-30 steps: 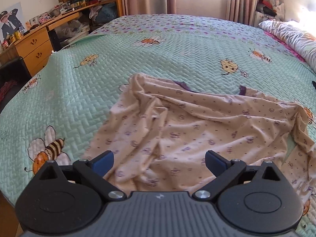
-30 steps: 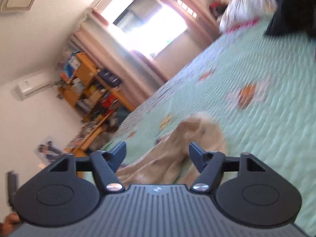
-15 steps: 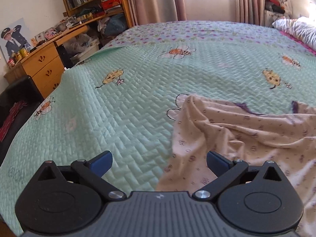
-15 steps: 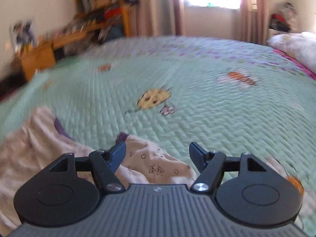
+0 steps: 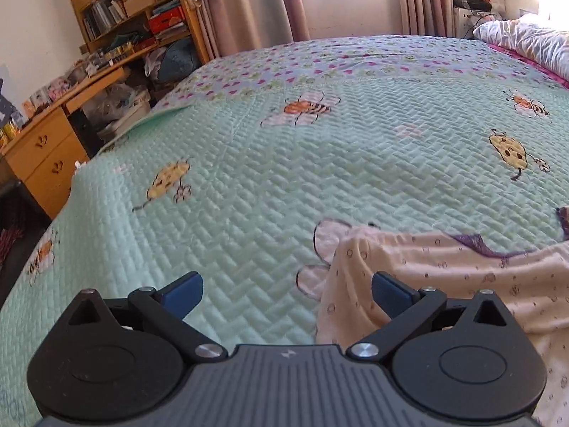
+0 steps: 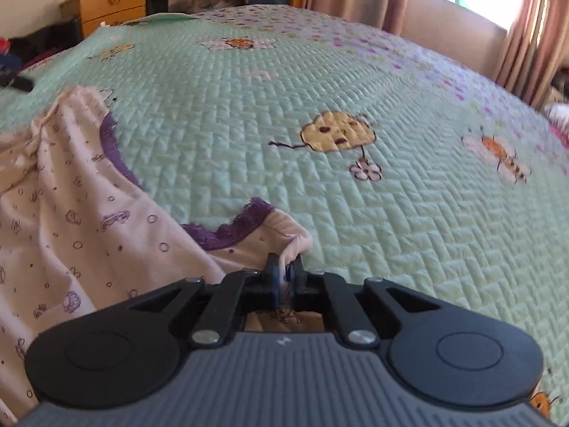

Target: Fold clothes

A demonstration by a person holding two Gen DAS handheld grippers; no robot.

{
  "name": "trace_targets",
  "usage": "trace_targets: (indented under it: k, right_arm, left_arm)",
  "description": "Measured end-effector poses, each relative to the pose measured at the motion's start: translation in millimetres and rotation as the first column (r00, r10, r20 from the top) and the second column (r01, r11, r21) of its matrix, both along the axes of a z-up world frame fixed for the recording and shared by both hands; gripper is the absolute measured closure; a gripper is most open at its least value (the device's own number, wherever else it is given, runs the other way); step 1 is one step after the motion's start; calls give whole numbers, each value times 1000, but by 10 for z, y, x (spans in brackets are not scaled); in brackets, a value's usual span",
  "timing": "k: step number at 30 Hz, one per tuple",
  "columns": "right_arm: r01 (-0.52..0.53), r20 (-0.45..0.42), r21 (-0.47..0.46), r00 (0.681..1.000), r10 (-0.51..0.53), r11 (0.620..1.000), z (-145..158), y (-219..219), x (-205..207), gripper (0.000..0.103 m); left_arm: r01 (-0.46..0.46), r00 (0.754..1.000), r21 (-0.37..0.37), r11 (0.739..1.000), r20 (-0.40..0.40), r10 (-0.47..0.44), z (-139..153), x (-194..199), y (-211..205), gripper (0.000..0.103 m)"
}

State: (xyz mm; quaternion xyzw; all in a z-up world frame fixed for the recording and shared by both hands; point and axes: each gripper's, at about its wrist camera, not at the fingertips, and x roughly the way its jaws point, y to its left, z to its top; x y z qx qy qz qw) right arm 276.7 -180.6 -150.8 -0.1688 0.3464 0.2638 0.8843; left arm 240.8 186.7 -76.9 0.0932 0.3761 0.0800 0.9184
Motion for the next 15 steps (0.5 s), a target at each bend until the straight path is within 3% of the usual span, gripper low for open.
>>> trace_targets:
  k: [2, 5, 7, 10, 13, 15]
  right_arm:
    - [4, 58, -19, 998, -2, 1000, 70, 29, -86, 97]
    - [37, 160, -77, 987, -24, 996, 202, 38, -211, 97]
    - [59, 182, -62, 982, -47, 996, 284, -18, -252, 96]
    - [57, 164, -39, 985, -50, 998, 249, -62, -276, 96]
    - [48, 135, -15, 990, -45, 999, 181, -98, -291, 96]
    - [42, 116, 1, 992, -42, 999, 136, -122, -302, 96]
  left_arm:
    - [18, 1000, 9, 1000, 23, -18, 40, 91, -27, 2]
    - [129, 991, 58, 990, 21, -131, 37, 242, -138, 2]
    - [204, 978, 91, 975, 16, -206, 33, 342, -214, 2]
    - [337, 941, 110, 935, -43, -335, -80, 515, -315, 2]
    - [361, 933, 164, 918, -65, -355, -180, 700, -349, 2]
    - [381, 924, 158, 911, -82, -372, -236, 722, -333, 2]
